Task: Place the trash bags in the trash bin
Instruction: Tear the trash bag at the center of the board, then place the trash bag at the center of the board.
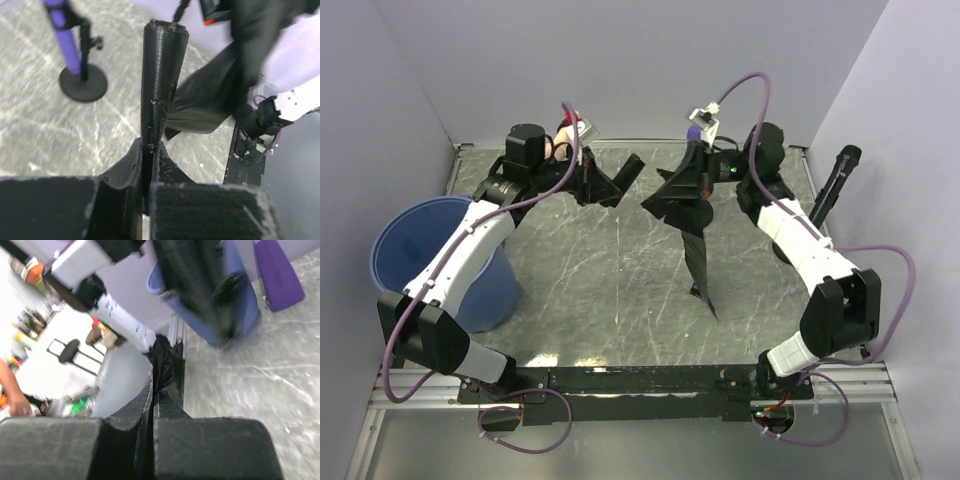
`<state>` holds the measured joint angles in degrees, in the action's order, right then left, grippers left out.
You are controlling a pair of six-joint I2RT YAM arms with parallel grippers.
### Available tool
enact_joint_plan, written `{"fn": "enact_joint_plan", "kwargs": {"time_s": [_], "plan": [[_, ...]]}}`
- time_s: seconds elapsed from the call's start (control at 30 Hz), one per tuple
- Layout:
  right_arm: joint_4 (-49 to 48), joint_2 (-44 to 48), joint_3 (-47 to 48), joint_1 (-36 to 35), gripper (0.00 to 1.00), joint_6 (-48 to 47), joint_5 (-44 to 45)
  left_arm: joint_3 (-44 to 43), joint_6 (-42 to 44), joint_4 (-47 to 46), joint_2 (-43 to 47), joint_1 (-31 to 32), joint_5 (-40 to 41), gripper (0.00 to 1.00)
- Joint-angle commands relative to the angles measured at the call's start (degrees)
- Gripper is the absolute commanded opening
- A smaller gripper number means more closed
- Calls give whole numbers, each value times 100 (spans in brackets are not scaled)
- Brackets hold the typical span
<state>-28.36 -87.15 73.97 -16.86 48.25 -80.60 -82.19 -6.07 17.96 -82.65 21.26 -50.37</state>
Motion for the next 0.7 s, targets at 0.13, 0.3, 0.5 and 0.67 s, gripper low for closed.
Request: {"fn": "enact_joint_plan", "kwargs": {"time_s": [0.13, 0.3, 0.5, 0.67], "plan": [[2370, 58, 1022, 7, 0, -2276, -984, 274, 158, 41, 284, -218, 430, 1], [4577, 163, 1433, 87, 0, -3991, -206, 580, 299, 287, 337, -218, 2070, 1], [6037, 979, 1666, -37, 0, -6082, 3100, 1486, 1152, 692, 154, -227, 4646, 1], [5271, 1727, 900, -28, 0, -5898, 3664, 1952, 652, 297, 12, -306, 6317, 1]]}}
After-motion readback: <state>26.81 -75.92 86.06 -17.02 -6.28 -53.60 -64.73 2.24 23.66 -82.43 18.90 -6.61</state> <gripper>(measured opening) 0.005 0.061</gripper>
